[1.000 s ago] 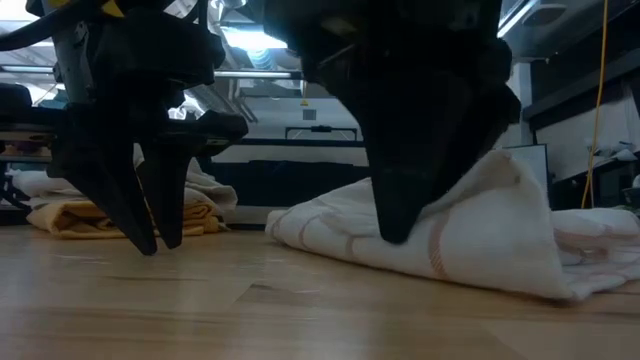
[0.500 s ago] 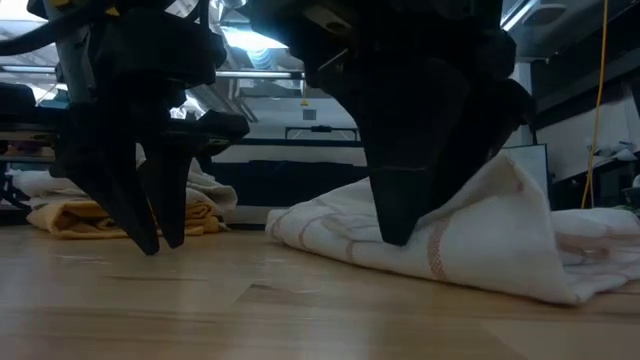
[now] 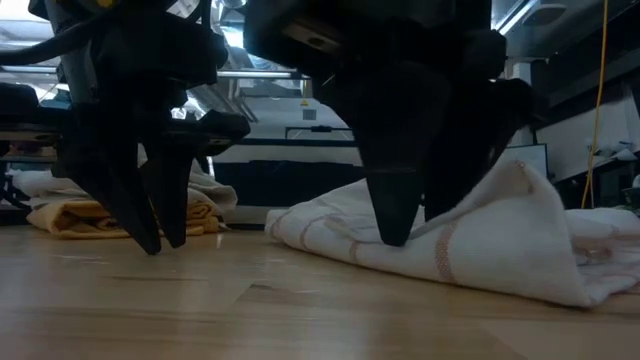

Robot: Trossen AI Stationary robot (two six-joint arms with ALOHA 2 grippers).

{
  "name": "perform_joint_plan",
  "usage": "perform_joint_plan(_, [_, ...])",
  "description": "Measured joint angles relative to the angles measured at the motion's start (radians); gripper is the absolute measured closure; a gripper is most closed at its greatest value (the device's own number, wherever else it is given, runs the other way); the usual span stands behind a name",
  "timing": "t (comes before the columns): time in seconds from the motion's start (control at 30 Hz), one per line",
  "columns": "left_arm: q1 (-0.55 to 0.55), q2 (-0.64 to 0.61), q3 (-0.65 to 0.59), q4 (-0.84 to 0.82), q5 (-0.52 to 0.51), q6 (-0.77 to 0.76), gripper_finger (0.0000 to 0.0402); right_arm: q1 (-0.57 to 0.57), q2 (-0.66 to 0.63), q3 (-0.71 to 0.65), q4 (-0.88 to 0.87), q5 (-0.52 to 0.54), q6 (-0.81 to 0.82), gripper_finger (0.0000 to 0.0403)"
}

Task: Fold towel
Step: Fold the white patterned towel

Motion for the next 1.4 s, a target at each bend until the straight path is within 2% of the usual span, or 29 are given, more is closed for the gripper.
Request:
perform_joint_plan(0.23, [0.0, 0.0, 0.0, 0.001, 0.0, 0.0, 0.0339, -0.013, 0.0, 0.0, 0.007, -0.048, 0.001, 0.0248])
perform_joint_plan(0.73, [0.0, 0.0, 0.0, 0.01, 0.0, 0.004, 0.0339, -0.025, -0.002, 0.01, -0.004, -0.067, -0.021, 0.0393])
perform_joint_plan(0.93, [0.0, 0.0, 0.0, 0.01, 0.0, 0.003, 0.0339, -0.024, -0.009, 0.032, -0.1, -0.091, -0.009, 0.0394])
perform_joint_plan(1.2, [0.0, 0.0, 0.0, 0.01, 0.0, -0.001, 0.0339, -0.023, -0.011, 0.178, -0.483, -0.069, 0.039, 0.0398])
perform_joint_plan(1.3, [0.0, 0.0, 0.0, 0.01, 0.0, 0.0, 0.0339, -0.023, -0.022, 0.181, -0.466, -0.012, 0.011, 0.04])
perform_joint_plan(1.4, [-0.001, 0.0, 0.0, 0.009, 0.0, -0.002, 0.0339, -0.024, -0.022, 0.172, -0.471, -0.004, 0.002, 0.0397])
